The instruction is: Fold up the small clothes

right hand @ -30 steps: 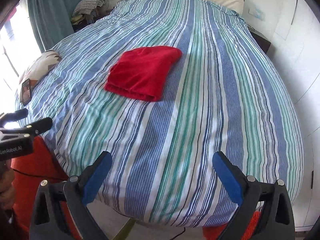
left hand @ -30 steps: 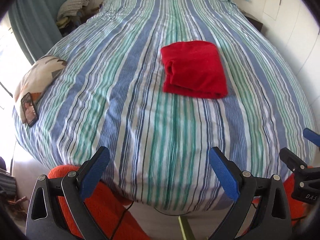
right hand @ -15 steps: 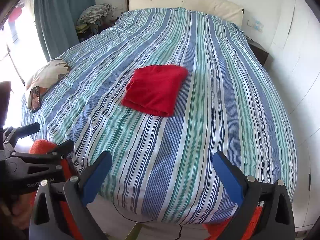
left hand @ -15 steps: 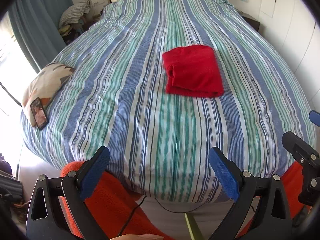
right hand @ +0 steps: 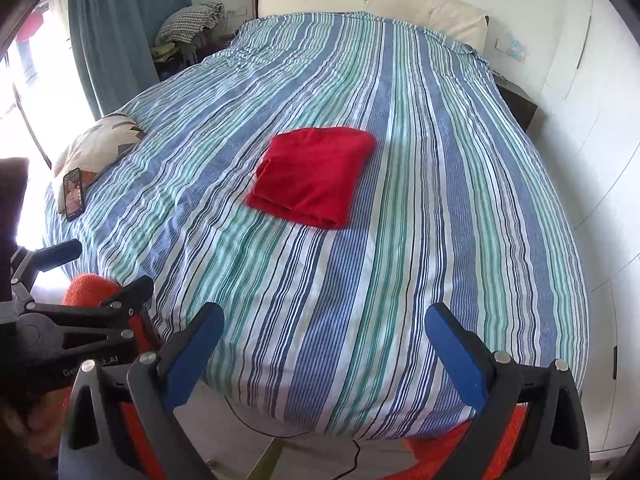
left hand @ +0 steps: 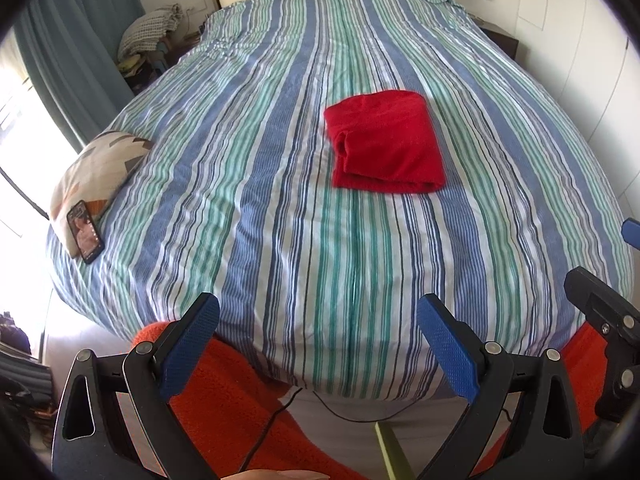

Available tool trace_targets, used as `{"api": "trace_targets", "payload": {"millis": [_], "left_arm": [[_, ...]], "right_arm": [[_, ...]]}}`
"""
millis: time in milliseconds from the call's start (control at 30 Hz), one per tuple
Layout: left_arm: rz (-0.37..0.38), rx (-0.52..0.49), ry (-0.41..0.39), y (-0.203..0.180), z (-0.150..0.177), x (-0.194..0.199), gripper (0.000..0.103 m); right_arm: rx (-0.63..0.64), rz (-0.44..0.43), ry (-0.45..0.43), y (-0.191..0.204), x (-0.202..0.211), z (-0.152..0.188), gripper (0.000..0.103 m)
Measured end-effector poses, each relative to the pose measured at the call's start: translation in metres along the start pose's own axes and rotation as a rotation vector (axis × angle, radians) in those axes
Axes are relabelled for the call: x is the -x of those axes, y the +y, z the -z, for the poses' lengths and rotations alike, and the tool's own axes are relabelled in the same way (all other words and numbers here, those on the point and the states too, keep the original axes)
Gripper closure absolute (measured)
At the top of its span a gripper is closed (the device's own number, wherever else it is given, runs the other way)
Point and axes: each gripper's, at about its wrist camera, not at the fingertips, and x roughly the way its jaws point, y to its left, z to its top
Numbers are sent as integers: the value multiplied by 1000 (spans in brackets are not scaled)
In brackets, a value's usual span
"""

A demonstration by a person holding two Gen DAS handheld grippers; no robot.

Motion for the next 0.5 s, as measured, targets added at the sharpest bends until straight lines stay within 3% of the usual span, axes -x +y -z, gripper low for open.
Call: {"api": "trace_targets", "payload": {"millis": [500], "left_arm": [[28,-10,3,-5,0,-3,3]], "right_arm": [[31,-6,35,6,-10,8,3]]}}
